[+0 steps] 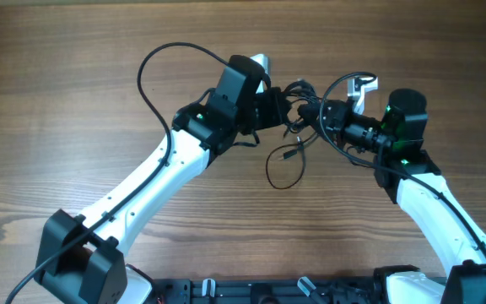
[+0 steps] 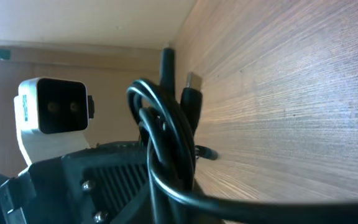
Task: Untangle cables
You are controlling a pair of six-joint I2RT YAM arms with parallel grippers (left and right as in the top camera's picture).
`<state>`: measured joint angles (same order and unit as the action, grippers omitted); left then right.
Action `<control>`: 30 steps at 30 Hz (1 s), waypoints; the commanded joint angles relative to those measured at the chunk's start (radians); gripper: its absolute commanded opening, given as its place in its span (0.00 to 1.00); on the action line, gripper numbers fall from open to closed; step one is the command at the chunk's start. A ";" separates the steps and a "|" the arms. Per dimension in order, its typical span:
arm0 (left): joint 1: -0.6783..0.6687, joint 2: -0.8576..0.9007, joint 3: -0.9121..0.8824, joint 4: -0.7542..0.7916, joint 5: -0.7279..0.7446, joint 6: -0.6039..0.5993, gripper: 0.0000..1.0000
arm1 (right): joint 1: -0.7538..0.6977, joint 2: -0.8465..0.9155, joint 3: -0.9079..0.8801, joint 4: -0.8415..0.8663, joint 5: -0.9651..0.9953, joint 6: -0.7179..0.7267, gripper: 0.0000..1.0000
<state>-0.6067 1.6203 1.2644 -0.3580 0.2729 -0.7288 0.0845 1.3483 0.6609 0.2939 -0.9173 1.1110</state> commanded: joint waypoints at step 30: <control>0.167 -0.100 0.006 -0.172 0.101 0.713 0.04 | -0.116 0.003 0.005 -0.121 -0.024 -0.724 0.74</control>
<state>-0.4507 1.5387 1.2633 -0.5568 0.5850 0.1066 -0.0319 1.3483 0.6613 0.1673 -0.9657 0.3981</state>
